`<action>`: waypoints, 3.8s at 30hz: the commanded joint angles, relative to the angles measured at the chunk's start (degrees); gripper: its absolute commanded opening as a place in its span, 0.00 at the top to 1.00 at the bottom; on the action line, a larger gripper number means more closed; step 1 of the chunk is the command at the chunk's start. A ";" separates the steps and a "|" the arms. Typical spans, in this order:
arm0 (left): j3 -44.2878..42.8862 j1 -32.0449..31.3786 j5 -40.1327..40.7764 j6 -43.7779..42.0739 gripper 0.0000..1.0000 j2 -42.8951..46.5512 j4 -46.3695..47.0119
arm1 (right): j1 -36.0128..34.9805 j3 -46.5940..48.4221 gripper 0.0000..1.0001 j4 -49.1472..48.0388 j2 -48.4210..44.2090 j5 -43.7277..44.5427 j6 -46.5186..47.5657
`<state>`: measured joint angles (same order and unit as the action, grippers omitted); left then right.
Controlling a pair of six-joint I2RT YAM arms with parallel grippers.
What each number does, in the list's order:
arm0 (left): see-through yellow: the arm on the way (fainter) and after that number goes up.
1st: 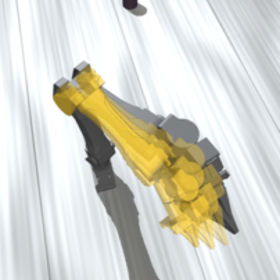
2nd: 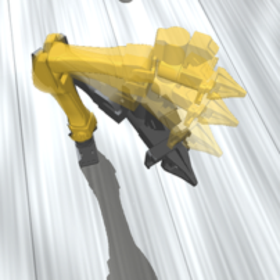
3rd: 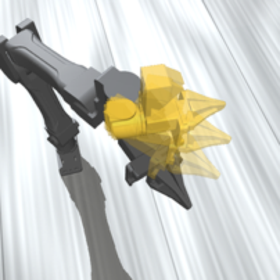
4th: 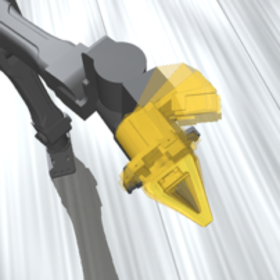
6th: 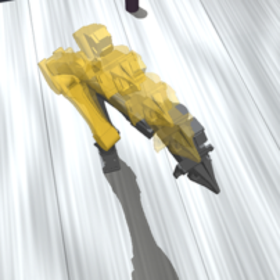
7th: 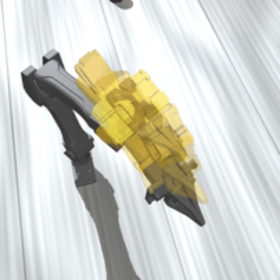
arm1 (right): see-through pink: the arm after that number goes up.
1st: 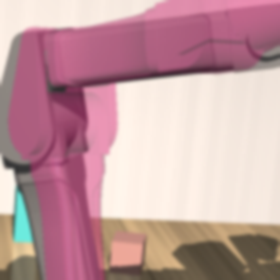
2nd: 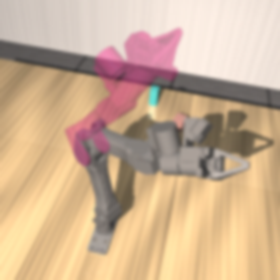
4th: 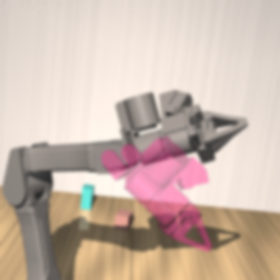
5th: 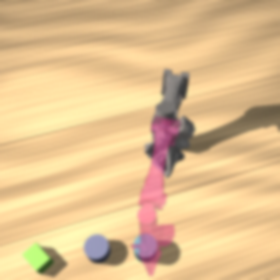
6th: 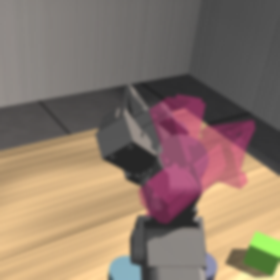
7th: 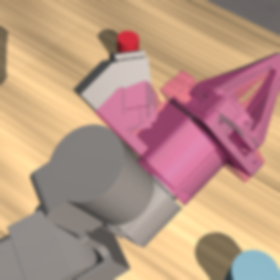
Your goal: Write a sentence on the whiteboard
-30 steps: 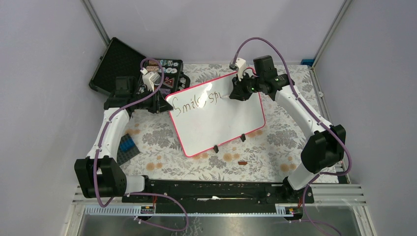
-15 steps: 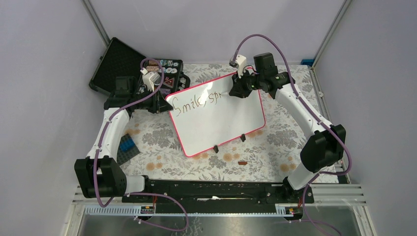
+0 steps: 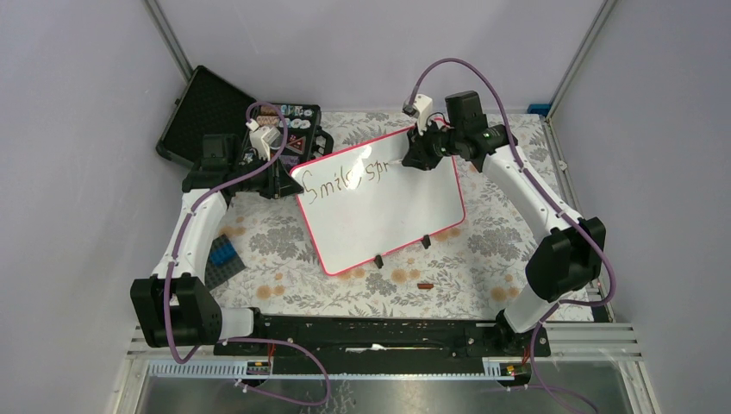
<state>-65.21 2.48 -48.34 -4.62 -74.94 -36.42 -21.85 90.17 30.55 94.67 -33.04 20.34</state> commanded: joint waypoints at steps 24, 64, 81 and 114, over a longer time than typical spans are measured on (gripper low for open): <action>-0.60 -0.50 3.51 -3.20 1.00 0.87 2.99 | 1.98 -1.50 1.00 1.29 -5.45 -2.47 2.39; -0.51 -0.57 3.61 -3.18 1.00 0.84 3.03 | 3.84 0.92 1.00 1.20 -1.04 1.13 3.13; -0.69 -0.51 3.46 -3.20 1.00 0.58 2.96 | 2.49 2.45 1.00 1.43 0.42 -1.02 1.90; -0.20 -0.57 3.73 -3.29 1.00 1.09 3.03 | 1.71 -2.40 1.00 0.51 -1.67 0.98 2.94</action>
<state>-65.21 2.42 -48.18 -4.60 -74.94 -36.34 -20.25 87.15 32.34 94.54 -34.94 22.24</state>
